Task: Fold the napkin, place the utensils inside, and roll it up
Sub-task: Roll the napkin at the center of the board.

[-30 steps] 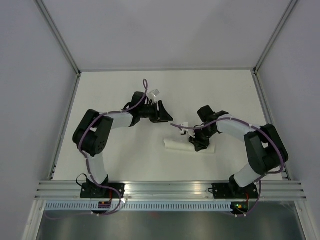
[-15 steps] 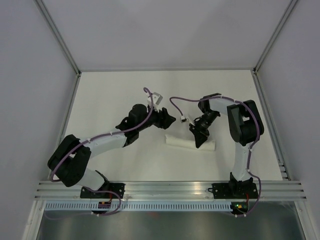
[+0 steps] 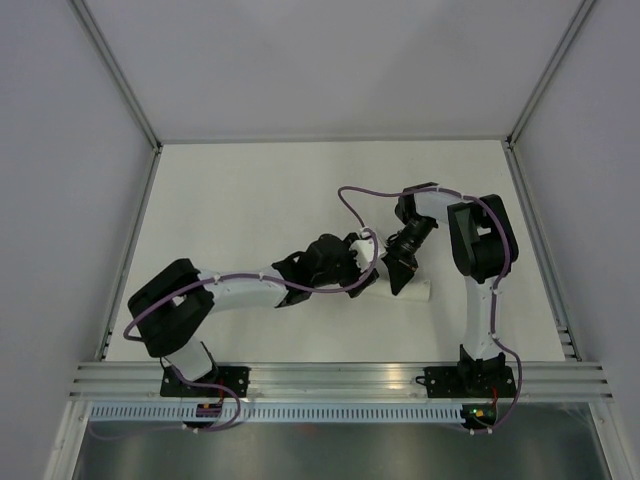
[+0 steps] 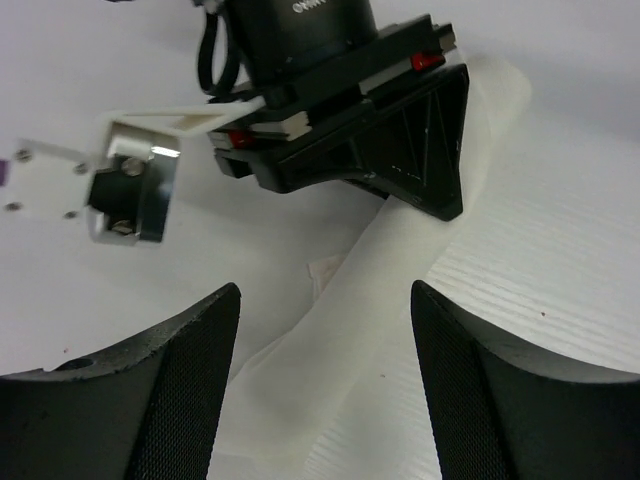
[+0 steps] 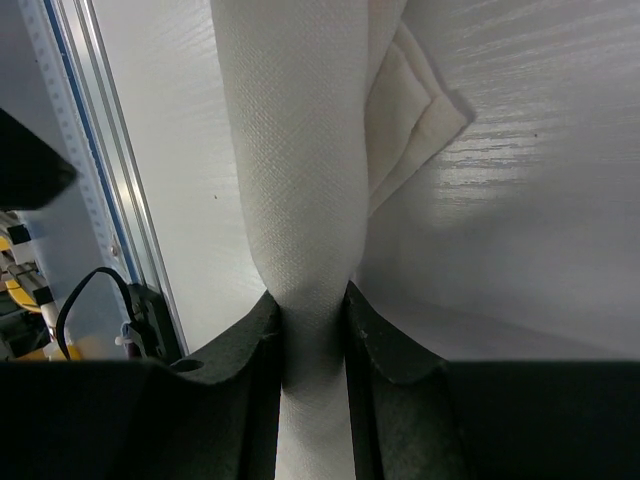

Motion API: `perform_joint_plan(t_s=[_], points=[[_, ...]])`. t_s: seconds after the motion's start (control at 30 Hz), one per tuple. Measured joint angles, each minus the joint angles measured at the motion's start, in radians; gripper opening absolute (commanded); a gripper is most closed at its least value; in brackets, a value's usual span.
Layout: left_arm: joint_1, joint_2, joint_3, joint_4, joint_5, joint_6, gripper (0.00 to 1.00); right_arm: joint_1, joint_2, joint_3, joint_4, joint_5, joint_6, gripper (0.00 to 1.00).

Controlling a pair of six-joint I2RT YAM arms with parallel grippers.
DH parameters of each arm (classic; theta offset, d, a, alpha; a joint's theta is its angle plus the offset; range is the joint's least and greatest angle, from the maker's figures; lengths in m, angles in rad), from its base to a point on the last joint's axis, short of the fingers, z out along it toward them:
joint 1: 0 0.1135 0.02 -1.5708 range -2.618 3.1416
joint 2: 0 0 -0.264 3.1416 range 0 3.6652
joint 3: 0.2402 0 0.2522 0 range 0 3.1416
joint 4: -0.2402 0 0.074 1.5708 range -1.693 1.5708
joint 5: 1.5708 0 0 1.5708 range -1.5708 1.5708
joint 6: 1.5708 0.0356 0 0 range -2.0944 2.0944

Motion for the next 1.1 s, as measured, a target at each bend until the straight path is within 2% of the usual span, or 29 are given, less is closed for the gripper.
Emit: perform_joint_plan(t_s=[0.27, 0.7, 0.9, 1.1], points=[[-0.042, 0.149, 0.136, -0.117, 0.032, 0.106, 0.74, -0.005, 0.010, 0.006, -0.008, -0.003, 0.003, 0.11], [-0.042, 0.270, 0.295, -0.272, 0.148, 0.144, 0.72, -0.009, 0.019, 0.011, -0.012, -0.010, 0.017, 0.13], [-0.035, 0.315, 0.320, -0.313, 0.168, 0.147, 0.71, -0.015, 0.026, 0.013, -0.015, -0.018, 0.027, 0.20], [-0.014, 0.343, 0.341, -0.339, 0.191, 0.146, 0.68, -0.019, 0.027, 0.013, -0.011, -0.018, 0.047, 0.33]])
